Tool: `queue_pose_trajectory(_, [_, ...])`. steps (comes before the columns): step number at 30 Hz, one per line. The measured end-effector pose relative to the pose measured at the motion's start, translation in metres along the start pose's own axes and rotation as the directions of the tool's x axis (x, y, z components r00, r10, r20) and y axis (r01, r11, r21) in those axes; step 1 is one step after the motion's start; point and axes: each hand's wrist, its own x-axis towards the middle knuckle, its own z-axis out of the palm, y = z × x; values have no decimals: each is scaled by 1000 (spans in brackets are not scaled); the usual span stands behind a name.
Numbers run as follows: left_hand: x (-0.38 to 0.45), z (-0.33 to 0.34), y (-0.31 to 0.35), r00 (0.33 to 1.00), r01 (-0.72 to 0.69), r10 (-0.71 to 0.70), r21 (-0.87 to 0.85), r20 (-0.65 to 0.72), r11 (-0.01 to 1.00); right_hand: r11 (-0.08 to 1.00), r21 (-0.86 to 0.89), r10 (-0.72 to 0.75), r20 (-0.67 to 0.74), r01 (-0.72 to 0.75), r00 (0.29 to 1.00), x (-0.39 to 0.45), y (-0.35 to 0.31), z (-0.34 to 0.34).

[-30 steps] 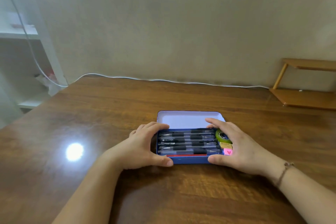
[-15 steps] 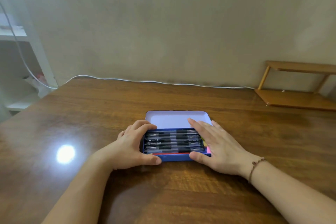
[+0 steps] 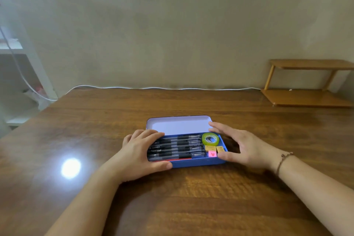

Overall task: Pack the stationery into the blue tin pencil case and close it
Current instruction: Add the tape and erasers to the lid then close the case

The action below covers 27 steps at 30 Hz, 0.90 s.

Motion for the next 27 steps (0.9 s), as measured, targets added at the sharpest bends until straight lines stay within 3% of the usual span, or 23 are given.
queue_pose_trajectory(3, [2, -2, 0, 1000, 18, -18, -38, 16, 999, 980, -194, -45, -45, 36, 998, 1, 3, 0])
queue_pose_trajectory(5, [5, -3, 1, 999, 28, -27, -29, 33, 999, 978, -203, -57, -48, 46, 997, 2, 4, 3])
queue_pose_trajectory(12, [3, 2, 0, 1000, 11, -11, -43, 1, 999, 989, -142, -45, -2, 44, 999, -1, 7, 15])
queue_pose_trajectory(20, [16, -6, 19, 997, -38, 33, 66, 75, 997, 971, 227, 85, -11, -81, 996, -7, 0, 2])
queue_pose_trajectory(27, [23, -8, 28, 989, -19, 35, -112, 145, 994, 990, 125, 68, -9, -67, 998, 0, -8, -5])
